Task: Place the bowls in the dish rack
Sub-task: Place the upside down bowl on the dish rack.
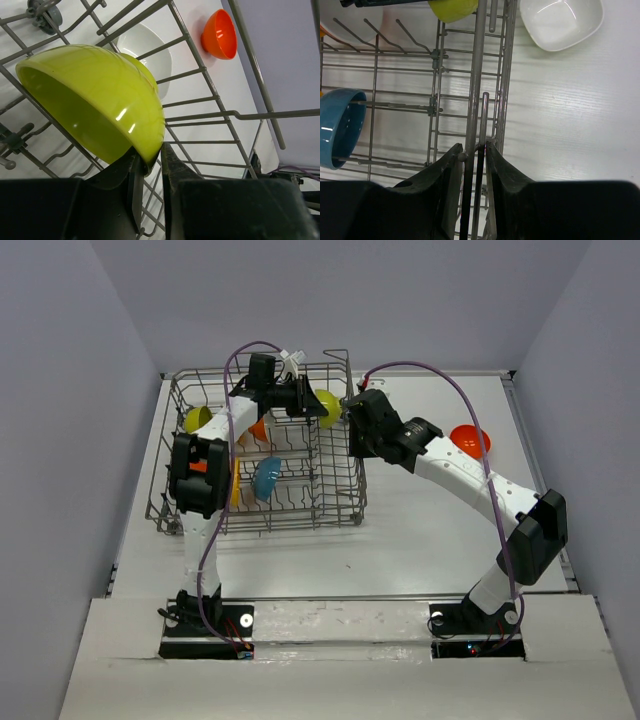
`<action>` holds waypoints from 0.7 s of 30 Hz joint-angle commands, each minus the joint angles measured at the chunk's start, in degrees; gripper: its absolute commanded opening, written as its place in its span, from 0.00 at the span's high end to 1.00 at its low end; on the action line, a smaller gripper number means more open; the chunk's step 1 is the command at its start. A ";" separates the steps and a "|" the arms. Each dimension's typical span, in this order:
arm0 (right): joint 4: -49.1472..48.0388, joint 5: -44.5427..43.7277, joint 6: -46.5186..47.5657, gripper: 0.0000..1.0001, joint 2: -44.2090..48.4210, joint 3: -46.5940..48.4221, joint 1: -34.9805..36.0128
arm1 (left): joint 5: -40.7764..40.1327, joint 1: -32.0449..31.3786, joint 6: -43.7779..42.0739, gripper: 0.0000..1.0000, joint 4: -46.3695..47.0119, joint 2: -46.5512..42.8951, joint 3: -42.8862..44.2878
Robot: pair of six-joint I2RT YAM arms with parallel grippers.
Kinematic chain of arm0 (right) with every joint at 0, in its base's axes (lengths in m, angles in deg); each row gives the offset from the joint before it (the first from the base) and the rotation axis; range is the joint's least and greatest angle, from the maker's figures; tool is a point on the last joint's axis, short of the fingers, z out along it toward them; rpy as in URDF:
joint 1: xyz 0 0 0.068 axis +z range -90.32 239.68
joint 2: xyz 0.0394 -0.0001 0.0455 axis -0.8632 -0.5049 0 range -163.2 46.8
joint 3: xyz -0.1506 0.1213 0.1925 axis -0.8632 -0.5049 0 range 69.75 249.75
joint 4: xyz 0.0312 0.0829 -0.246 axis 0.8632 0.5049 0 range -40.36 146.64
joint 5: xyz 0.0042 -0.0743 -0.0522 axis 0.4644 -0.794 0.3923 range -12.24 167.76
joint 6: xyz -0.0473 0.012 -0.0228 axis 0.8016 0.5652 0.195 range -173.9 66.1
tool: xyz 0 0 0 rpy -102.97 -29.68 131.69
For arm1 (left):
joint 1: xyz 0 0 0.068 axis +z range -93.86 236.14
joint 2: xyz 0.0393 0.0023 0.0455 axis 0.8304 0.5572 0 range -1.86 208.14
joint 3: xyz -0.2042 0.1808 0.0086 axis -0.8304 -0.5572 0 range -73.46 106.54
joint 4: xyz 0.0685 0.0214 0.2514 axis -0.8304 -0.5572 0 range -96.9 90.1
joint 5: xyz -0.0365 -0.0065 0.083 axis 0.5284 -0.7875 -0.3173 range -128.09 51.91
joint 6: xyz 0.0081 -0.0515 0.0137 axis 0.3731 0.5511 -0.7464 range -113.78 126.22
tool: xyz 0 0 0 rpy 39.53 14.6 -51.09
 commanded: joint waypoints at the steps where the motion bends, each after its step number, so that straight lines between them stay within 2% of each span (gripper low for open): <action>1: -0.12 0.01 0.41 0.69 -2.13 0.15 0.61 | -6.92 1.03 -2.80 0.75 -5.00 -3.00 1.59; 21: -0.21 0.36 0.58 0.69 -2.92 0.68 0.61 | -13.25 1.21 -5.35 0.71 -9.13 -3.61 1.50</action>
